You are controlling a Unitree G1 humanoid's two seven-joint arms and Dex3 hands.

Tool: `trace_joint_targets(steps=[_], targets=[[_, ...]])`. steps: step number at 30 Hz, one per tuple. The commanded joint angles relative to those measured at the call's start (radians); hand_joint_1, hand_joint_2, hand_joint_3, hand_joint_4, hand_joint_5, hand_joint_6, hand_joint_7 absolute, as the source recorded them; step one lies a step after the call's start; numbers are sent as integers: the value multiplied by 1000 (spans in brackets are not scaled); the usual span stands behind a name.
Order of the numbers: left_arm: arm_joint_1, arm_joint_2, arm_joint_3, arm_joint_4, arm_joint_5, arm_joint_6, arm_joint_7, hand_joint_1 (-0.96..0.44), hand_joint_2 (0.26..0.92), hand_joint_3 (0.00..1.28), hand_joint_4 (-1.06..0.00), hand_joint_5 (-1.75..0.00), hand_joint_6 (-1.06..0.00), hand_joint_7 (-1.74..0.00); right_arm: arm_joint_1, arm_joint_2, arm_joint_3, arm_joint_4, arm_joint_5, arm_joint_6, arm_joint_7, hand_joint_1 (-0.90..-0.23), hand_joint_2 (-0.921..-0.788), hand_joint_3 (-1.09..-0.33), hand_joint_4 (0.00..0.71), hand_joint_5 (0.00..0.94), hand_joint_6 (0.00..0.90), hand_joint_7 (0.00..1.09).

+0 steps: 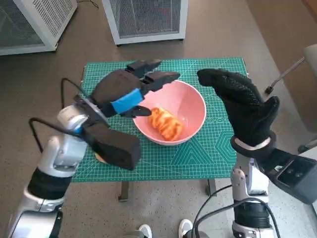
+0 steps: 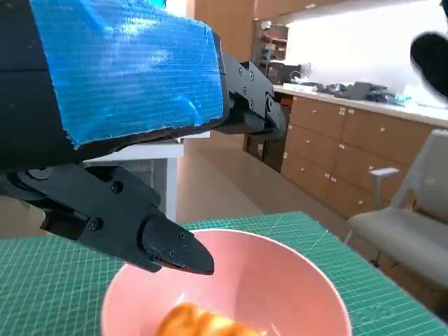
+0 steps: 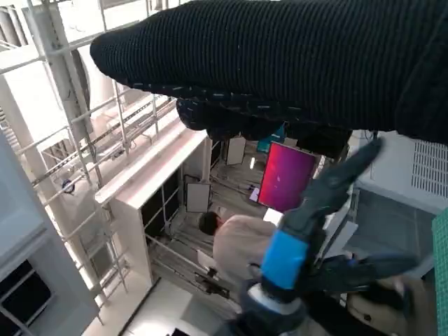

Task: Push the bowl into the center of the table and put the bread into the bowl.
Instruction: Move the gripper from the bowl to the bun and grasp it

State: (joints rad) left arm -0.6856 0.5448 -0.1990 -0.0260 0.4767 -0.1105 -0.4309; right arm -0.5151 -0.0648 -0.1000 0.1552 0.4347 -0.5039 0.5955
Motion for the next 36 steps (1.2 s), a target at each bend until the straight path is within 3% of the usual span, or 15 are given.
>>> trace_joint_targets(steps=[1,15,26,36], targets=[[60,52,69,-94,-64,56,-68,-272,852,0,-214,-3,-303,-140,23,7,4,1,1,3,-4,-367,-921,-523,519,29,86,810],[238,183,239,-385,-150,291,-228,-193,812,0,-225,-4,-351,-129,21,12,8,-3,7,7,0,-365,-921,-528,518,30,76,827],[377,262,305,-450,-153,291,-257,-193,795,1,-241,-7,-381,-99,21,12,8,-5,6,5,3,-355,-909,-550,519,31,75,830],[466,270,294,-430,-145,257,-241,-208,800,2,-254,-2,-397,-37,24,13,11,-4,8,6,6,-354,-899,-570,517,32,73,833]])
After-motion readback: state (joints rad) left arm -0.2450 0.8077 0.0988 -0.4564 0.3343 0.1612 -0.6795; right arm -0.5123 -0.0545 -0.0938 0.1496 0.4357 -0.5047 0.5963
